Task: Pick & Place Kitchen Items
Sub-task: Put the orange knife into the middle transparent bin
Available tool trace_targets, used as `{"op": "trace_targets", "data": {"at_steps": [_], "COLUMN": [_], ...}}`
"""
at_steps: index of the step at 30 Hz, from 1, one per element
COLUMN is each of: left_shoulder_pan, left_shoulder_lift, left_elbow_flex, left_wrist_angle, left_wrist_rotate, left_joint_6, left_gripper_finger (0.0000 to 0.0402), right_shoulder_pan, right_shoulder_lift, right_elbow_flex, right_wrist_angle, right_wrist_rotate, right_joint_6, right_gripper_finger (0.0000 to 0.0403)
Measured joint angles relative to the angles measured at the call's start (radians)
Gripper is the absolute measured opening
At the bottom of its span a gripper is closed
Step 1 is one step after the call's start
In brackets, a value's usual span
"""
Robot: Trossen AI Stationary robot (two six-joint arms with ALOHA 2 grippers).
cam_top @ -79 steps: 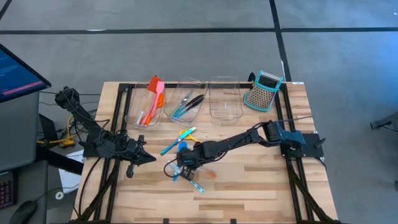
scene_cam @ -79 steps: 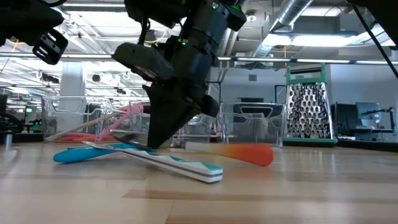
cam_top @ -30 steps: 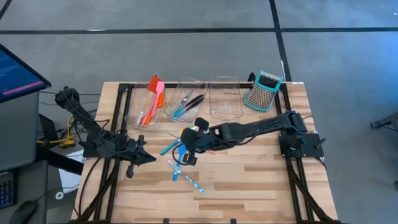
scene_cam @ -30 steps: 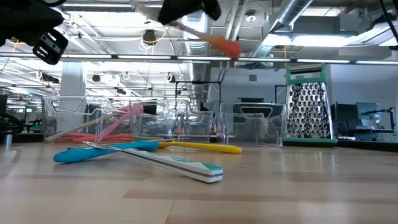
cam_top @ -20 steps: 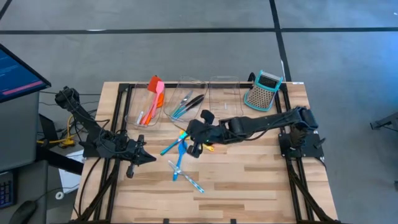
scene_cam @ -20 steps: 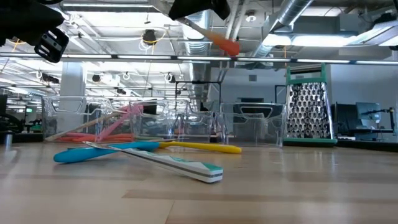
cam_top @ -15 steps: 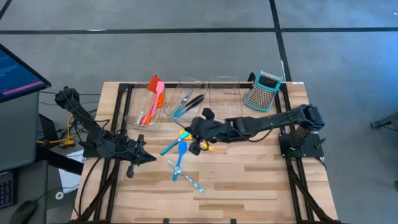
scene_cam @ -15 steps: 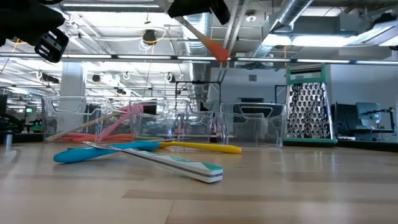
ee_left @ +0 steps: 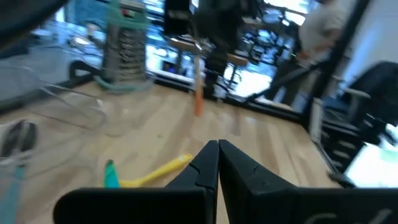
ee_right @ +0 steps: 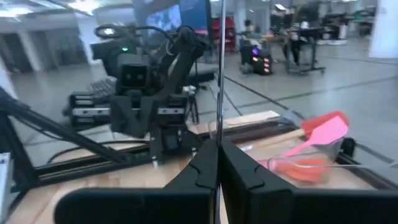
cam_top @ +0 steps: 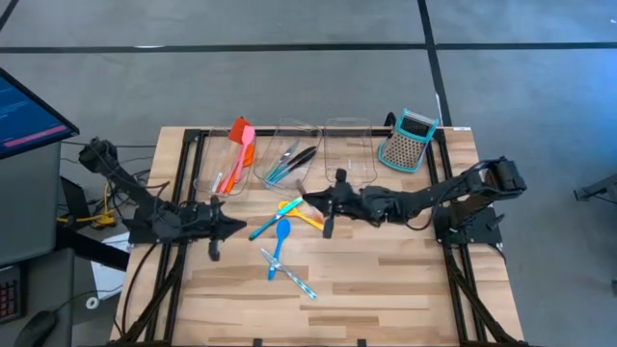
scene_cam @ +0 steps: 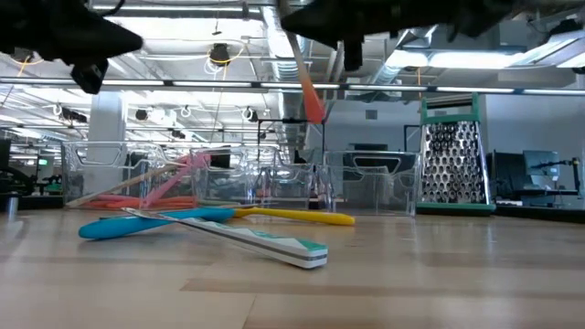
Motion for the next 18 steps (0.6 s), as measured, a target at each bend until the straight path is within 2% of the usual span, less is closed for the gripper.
{"op": "trace_targets", "data": {"at_steps": [3,5,11,15,18], "left_shoulder_pan": [0.096,0.186,0.473,0.599,0.641], "left_shoulder_lift": [0.052,0.102,0.313,0.466,0.568], "left_elbow_flex": [0.000,0.000,0.050,0.154,0.227], "left_wrist_angle": [0.059,0.109,0.276,0.287,0.305], "left_wrist_rotate": [0.006,0.070,0.495,0.685,0.807], "left_joint_6": [0.000,-0.001,-0.003,0.023,0.077], "left_gripper_finger": [0.0001,0.0001,0.0001,0.0001,0.0002], "right_shoulder_pan": [-0.025,-0.040,-0.058,-0.052,-0.052], "right_shoulder_lift": [0.000,0.005,0.003,0.002,0.002], "right_elbow_flex": [-0.056,-0.066,-0.067,-0.066,-0.067], "right_wrist_angle": [0.104,0.151,0.161,0.212,0.204], "right_wrist_rotate": [-0.077,-0.104,-0.119,-0.135,-0.136], "right_joint_6": [-0.014,-0.015,-0.026,-0.026,-0.026], "right_gripper_finger": [0.0000,0.0000,0.0000,0.0000,0.0000]}}
